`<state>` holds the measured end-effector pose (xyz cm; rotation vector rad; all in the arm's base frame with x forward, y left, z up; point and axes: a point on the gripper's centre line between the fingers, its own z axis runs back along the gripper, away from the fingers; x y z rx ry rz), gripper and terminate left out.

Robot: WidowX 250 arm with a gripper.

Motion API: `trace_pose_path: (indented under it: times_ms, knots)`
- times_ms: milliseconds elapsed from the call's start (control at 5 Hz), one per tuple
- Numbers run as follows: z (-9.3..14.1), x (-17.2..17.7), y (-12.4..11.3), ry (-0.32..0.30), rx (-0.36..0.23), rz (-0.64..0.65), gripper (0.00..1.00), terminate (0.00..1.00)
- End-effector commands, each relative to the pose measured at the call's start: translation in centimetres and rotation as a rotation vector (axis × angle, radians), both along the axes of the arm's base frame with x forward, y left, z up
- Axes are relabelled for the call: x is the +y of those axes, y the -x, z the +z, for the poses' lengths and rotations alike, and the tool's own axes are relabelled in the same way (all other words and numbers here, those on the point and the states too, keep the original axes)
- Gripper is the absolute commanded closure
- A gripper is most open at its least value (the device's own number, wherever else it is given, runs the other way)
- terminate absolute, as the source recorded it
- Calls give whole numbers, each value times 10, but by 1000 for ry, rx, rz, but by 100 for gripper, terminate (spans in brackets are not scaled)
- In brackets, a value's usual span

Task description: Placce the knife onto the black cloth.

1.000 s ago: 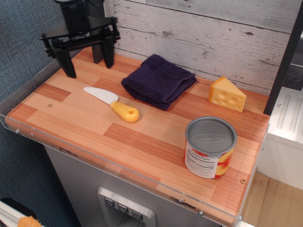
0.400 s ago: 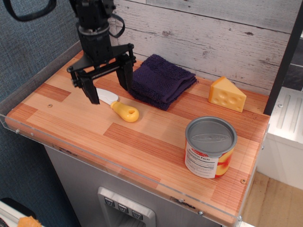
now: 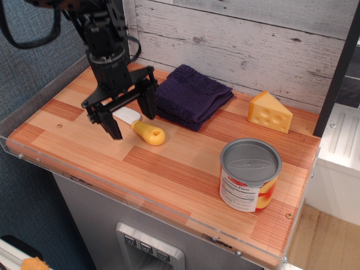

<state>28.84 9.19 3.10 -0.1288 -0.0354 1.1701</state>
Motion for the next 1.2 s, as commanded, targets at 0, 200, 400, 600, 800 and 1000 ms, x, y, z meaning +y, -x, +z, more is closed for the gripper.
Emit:
trace_pose_path:
  times_ms: [0, 200, 400, 600, 800, 1000]
  knots:
    - [-5, 0, -20, -11, -27, 0, 0, 0]
    - [-10, 1, -20, -1, -19, -4, 0, 0]
    - [-14, 2, -21, 4, -8, 1, 0, 0]
    - [-17, 1, -23, 8, 9, -8, 0, 0]
    - [-17, 1, -24, 38, 15, -19, 100, 0]
    - [-13, 0, -22, 54, 12, -37, 100, 0]
